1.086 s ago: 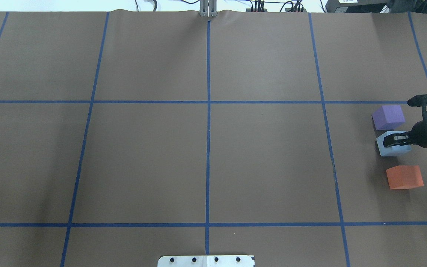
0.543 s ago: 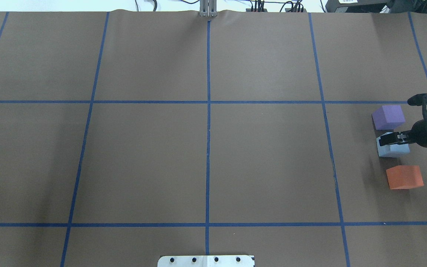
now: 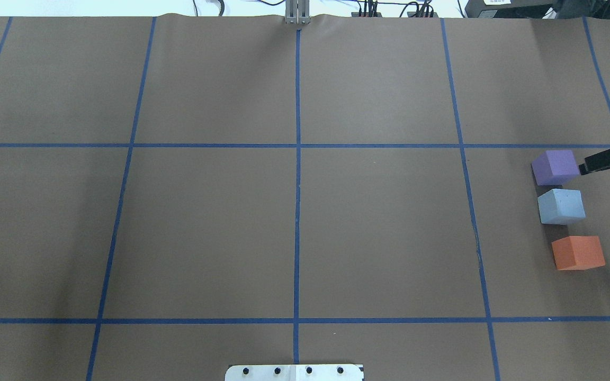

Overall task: Place blue block between orange and purple blocks
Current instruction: 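Lower the cube between purple and orange cubes, open right gripper, withdraw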

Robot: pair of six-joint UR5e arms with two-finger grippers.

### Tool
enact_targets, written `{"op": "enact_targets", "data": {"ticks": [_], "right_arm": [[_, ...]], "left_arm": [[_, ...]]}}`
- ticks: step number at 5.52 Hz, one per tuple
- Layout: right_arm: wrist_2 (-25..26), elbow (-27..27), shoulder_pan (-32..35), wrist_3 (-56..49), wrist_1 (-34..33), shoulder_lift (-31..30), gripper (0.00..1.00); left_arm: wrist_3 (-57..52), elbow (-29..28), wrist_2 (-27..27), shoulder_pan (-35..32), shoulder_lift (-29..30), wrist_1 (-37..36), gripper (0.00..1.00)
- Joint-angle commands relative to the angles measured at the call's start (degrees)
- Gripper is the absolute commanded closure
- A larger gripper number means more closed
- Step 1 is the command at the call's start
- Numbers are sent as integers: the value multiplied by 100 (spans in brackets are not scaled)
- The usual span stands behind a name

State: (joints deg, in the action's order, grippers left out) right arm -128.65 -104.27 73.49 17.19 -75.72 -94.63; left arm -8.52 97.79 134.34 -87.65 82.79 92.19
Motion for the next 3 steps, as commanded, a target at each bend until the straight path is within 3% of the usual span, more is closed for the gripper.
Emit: {"op": "enact_targets", "data": {"ticks": [1,2,3], "right_arm": [[-90,3,1450,-2892,-2199,329,0],[-55,64,1892,-3122,-2627,-17,0],[-11,-14,1958,-3142,-2362,-508,0]], "left_arm": [[8,-23,-13,-6,-61,-8,0],[25,-32,-13,-6,-44,-17,0],[8,-14,-4,-6,-61,-8,0]]}}
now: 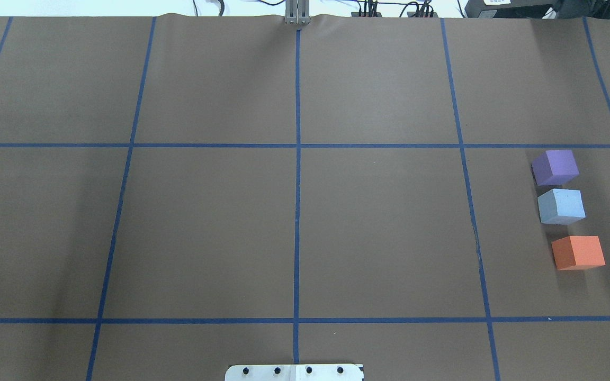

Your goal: Place blue block between orange and purple blocks

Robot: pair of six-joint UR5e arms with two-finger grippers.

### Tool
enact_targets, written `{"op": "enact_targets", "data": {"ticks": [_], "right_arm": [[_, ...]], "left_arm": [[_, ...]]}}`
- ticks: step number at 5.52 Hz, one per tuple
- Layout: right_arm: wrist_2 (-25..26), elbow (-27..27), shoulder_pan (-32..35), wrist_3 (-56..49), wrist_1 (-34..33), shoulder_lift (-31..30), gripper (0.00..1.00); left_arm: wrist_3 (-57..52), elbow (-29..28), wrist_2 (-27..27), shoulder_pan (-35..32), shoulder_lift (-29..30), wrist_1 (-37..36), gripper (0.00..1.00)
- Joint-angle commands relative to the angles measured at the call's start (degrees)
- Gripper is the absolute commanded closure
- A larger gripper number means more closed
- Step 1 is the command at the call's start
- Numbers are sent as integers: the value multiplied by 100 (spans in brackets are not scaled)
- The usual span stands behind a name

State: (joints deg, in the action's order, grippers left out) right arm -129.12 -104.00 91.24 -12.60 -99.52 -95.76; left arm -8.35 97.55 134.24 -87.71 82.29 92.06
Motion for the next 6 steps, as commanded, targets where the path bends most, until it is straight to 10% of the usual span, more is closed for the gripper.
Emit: {"op": "enact_targets", "data": {"ticks": [1,6], "right_arm": [[28,150,175,-155,168,-383,0],[-156,100,0,-111,214,-382,0]], "left_arm": [[-17,53,15,-1,-11,4,0],[-61,-114,6,8,-46,22,0]]}}
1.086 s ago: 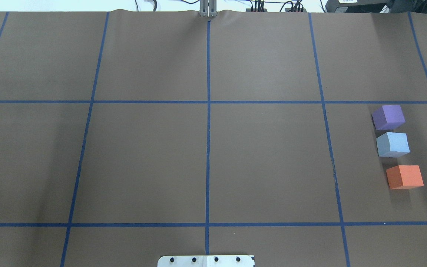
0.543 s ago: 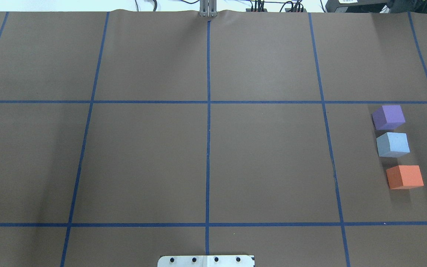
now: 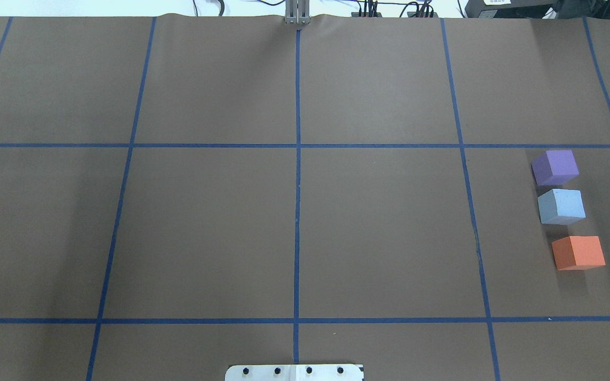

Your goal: Place blue block between orange and purple blocks

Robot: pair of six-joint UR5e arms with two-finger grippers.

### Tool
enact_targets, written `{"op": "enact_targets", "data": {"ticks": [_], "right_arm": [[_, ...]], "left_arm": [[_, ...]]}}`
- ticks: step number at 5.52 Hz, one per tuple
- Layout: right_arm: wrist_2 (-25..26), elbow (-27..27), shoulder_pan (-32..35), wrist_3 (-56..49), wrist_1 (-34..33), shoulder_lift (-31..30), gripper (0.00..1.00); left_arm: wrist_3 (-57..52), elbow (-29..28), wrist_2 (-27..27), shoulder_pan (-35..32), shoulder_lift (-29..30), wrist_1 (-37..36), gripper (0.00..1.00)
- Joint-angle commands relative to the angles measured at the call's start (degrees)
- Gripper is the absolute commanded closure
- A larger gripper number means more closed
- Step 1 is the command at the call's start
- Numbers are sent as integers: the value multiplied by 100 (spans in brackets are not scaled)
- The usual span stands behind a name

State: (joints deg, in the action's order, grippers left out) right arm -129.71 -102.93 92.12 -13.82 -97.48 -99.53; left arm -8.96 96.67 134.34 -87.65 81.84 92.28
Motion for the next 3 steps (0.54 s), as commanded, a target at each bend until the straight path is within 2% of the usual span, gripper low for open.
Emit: {"op": "enact_targets", "data": {"ticks": [1,3], "right_arm": [[-133,1,-394,46,44,-5,0],[-125,1,-458,46,54,-5,0]], "left_arm": [[8,-34,-13,3,-2,1,0],[26,-8,-13,3,-2,1,0]]}}
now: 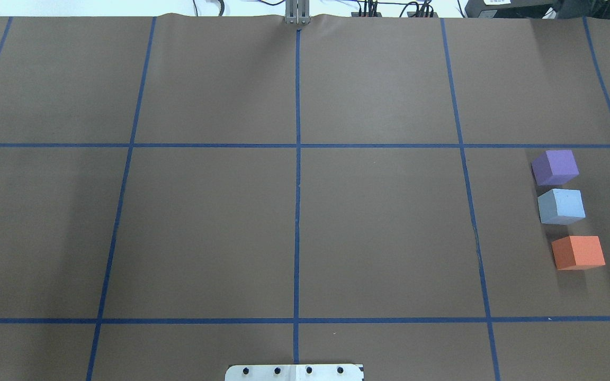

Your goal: Place blue block between orange and purple blocks

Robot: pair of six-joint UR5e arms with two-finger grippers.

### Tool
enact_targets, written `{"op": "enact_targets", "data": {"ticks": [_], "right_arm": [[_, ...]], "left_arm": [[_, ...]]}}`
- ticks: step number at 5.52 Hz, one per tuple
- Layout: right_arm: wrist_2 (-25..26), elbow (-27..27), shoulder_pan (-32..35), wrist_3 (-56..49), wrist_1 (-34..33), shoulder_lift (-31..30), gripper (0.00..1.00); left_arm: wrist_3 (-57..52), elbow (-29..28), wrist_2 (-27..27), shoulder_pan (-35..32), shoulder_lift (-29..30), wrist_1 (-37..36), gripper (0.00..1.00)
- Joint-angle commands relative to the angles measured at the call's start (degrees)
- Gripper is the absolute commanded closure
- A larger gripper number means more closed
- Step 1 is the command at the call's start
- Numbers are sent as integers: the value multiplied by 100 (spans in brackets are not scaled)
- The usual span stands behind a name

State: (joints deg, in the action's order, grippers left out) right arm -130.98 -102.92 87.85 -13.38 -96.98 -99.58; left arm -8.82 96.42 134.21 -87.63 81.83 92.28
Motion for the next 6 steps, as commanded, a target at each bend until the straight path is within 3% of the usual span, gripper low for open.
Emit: {"op": "enact_targets", "data": {"ticks": [1,6], "right_arm": [[3,-8,-31,10,4,0,0],[20,-52,-31,-42,48,17,0]], "left_arm": [[12,52,8,0,0,-9,0],[3,52,-27,0,26,114,0]]}}
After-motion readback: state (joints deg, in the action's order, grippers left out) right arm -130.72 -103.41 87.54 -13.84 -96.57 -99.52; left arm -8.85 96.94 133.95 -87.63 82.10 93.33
